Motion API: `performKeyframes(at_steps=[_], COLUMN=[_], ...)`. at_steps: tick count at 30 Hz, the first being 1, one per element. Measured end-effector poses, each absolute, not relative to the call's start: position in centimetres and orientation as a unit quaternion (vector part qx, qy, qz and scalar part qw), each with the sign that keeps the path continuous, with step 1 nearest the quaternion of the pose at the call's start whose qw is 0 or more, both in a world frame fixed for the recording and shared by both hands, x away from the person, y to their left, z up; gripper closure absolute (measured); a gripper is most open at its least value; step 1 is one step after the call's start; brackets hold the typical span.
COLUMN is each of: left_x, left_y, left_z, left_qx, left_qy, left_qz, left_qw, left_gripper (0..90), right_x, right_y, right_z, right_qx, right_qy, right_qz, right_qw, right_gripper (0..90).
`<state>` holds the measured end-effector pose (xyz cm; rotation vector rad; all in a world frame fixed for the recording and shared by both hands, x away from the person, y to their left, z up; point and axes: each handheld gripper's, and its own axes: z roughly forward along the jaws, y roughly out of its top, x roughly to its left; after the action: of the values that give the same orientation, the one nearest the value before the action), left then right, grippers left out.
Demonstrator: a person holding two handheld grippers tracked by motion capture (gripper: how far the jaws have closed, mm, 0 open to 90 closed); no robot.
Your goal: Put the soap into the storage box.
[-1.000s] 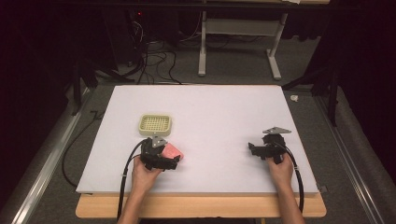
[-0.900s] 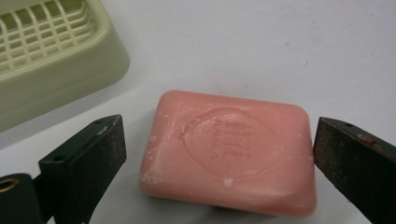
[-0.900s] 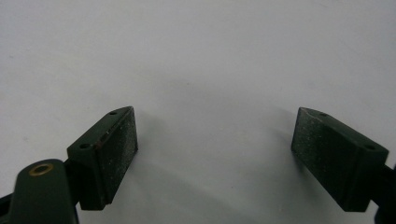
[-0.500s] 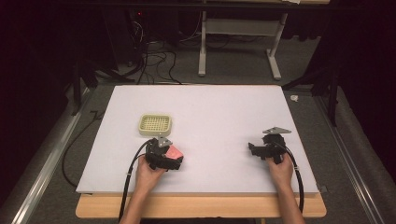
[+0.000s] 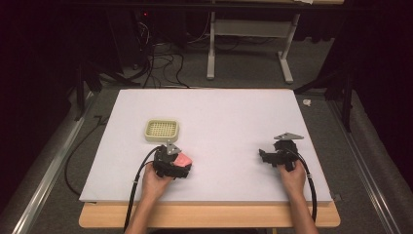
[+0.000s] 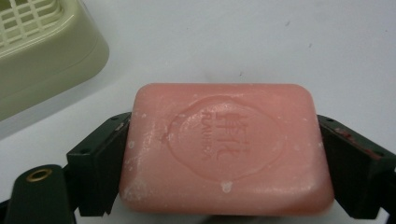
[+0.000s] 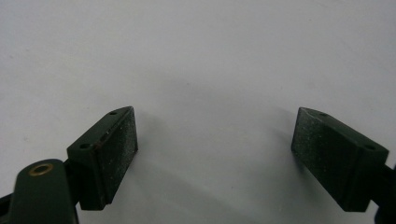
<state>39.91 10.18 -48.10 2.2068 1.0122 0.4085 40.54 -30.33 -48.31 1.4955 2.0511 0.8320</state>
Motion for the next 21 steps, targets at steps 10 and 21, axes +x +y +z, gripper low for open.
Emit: performKeyframes(at_steps=[10, 21], left_x=[39.7, 38.9], left_y=[9.8, 10.5], left_z=[-48.0, -46.4], left_qx=[0.843, 0.832], left_qy=[0.388, 0.401], left_qz=[0.158, 0.155], left_qw=[0.336, 0.351], left_gripper=[13.8, 13.9], right_x=[40.6, 40.6], right_y=[-30.3, -30.4], right_z=[-48.3, -48.3], right_qx=[0.544, 0.544], right_qy=[0.747, 0.747], right_qz=[0.303, 0.303], right_qw=[0.233, 0.232], right_gripper=[15.0, 14.9])
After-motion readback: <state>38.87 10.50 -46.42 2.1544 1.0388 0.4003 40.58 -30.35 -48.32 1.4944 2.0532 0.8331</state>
